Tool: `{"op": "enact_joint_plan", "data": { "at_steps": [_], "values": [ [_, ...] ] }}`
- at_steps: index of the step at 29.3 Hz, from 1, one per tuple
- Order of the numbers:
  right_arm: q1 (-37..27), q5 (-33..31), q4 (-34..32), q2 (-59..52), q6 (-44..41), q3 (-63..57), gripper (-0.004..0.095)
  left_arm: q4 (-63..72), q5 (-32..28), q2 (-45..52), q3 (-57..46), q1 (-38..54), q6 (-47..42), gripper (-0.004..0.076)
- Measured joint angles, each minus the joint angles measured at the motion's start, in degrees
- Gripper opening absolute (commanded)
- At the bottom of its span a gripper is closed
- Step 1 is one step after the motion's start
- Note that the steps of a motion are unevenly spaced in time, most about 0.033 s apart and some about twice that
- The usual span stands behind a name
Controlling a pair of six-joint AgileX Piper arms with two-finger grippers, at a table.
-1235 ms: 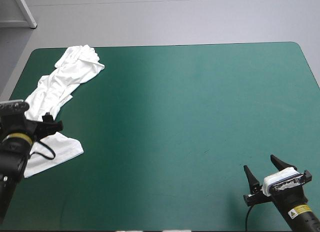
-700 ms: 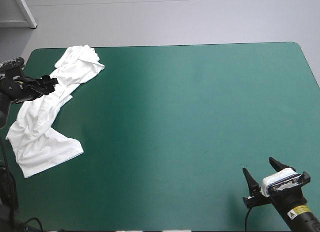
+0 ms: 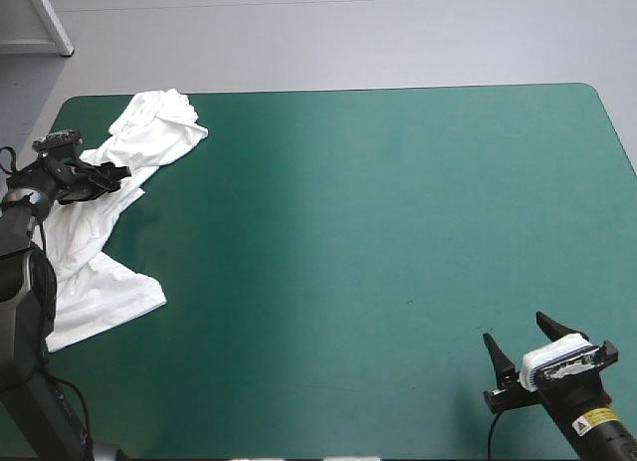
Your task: Fold the cloth
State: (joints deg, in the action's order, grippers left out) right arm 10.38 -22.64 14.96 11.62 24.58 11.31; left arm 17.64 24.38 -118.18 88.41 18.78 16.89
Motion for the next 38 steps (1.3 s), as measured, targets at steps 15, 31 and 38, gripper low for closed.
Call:
{"op": "enact_joint_plan", "data": {
  "at_steps": [15,31,38],
  "values": [
    [0.0,1.0,0.0,0.0,0.0,0.0,0.07,0.1,0.9,-1.6,2.7,-23.3,21.3,-0.0006],
    [0.0,1.4,-0.3,0.0,0.0,0.0,0.07,1.6,12.2,2.8,2.4,-61.0,23.8,0.0003],
    [0.0,1.2,-1.4,0.0,0.0,0.0,0.07,1.9,13.1,3.8,2.2,-63.3,18.7,0.0608]
  ]
}}
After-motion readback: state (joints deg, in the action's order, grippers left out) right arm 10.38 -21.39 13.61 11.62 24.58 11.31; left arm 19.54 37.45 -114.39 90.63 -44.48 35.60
